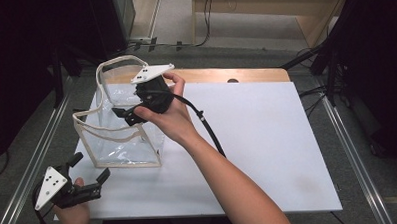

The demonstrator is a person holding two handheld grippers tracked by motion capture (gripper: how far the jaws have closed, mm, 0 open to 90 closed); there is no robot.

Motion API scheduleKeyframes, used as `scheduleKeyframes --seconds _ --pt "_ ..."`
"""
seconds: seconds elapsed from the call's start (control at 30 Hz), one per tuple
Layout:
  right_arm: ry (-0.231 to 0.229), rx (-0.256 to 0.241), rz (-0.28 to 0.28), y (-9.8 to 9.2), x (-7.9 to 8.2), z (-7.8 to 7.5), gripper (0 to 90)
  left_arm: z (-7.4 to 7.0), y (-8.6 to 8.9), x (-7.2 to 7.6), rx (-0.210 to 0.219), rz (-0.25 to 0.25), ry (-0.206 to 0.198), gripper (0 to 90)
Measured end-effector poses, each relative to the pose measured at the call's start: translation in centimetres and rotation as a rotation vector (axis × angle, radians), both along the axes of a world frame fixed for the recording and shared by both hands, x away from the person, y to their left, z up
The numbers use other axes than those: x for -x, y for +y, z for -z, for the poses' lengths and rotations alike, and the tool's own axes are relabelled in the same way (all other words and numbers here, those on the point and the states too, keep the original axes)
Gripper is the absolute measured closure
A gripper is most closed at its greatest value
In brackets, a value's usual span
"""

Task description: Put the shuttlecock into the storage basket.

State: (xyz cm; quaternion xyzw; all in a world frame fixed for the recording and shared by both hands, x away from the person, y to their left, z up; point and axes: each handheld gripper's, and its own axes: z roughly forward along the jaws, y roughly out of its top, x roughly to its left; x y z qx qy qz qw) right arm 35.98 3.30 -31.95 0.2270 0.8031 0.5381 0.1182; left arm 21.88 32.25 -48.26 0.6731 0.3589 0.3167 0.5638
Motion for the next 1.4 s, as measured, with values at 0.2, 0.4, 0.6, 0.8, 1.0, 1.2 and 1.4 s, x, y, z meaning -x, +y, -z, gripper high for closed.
scheduleKeyframes --seconds 0.2,0.4,0.6,0.8,1.0,1.2,1.4 --pt "-0.010 -0.012 0.010 -1.2 0.3 0.0 0.0 0.0 0.0 0.0 -0.004 0.000 0.000 0.0" --pt "-0.015 -0.016 0.021 -2.3 0.7 0.3 0.0 0.0 -0.1 0.0 -0.006 0.001 0.001 0.0" --pt "-0.015 -0.017 0.036 -3.4 0.9 0.8 0.0 0.0 -0.1 0.0 -0.006 0.001 0.001 0.0" --pt "-0.017 -0.018 0.053 -4.6 1.2 1.2 0.0 0.0 -0.1 0.0 -0.009 0.001 0.002 0.0" --pt "-0.022 -0.021 0.057 -5.2 1.4 1.3 0.0 0.0 -0.1 0.0 -0.010 0.001 0.003 0.0" --pt "-0.028 -0.024 0.067 -6.1 1.7 1.6 0.0 0.0 -0.1 0.0 -0.011 0.001 0.003 0.0" --pt "-0.022 -0.030 0.081 -7.0 1.9 2.4 0.0 0.0 -0.1 0.0 -0.010 0.002 0.004 0.0"
